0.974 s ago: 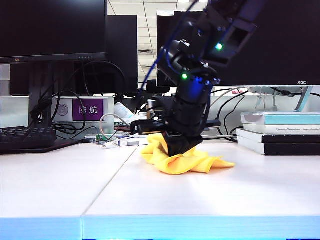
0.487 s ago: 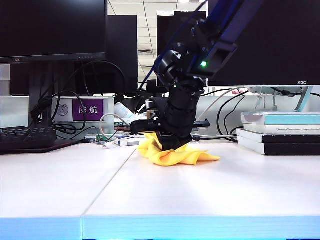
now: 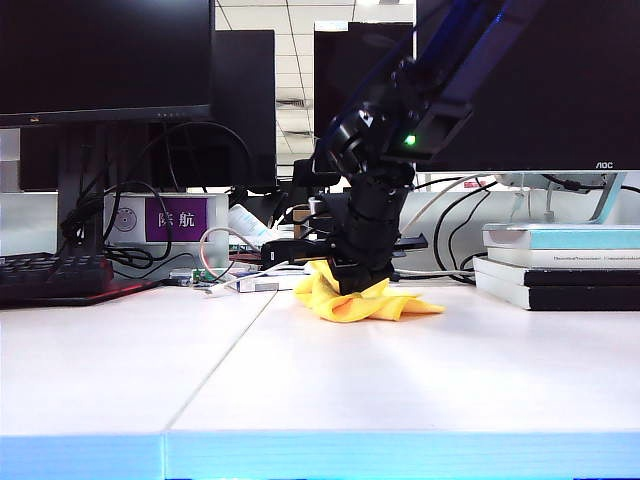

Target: Wipe the table from back to front using the rag.

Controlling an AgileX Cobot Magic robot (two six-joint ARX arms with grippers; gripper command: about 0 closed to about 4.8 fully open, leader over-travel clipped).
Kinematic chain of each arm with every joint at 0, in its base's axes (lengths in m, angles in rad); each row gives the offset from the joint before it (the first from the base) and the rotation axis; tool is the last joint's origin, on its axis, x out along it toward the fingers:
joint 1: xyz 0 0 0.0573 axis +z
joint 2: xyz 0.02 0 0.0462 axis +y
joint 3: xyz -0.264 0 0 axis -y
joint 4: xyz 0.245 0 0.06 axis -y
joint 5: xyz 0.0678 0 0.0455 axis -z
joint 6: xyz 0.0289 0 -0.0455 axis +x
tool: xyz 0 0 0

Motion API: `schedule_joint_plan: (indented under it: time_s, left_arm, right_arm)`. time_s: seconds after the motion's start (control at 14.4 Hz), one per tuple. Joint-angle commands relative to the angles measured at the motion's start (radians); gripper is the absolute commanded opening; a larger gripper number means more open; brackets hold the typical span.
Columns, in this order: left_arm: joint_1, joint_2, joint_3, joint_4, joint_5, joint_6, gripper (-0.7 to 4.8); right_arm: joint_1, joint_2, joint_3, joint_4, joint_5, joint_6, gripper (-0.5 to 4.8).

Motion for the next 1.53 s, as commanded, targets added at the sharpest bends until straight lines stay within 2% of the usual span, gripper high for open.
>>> schedule_joint_plan:
  time_s: [0.07, 0.42, 0.63, 0.9, 1.53]
  left_arm:
    - [0.000, -0.003, 0.003, 0.006, 0.012, 0.003, -0.05]
    - [0.000, -0.003, 0.003, 0.006, 0.012, 0.003, -0.05]
    - [0.000, -0.003, 0.003, 0.006, 0.012, 0.003, -0.05]
    - [0.000, -0.002, 0.003, -0.010, 0.012, -0.008, -0.05]
    - [0.000, -0.002, 0.002, -0.045, 0.012, -0.008, -0.05]
  right_arm:
    - [-0.011, 0.052, 0.087, -0.029, -0.016, -0.029, -0.01]
    - [-0.022, 0.188, 0.299, -0.107, -0.021, -0.080, -0.01]
    - [-0.023, 0.252, 0.390, -0.108, -0.020, -0.089, -0.01]
    - [-0.041, 0.387, 0.592, -0.113, -0.018, -0.103, -0.01]
    - [-0.077, 0.466, 0.670, 0.017, -0.014, -0.103, -0.01]
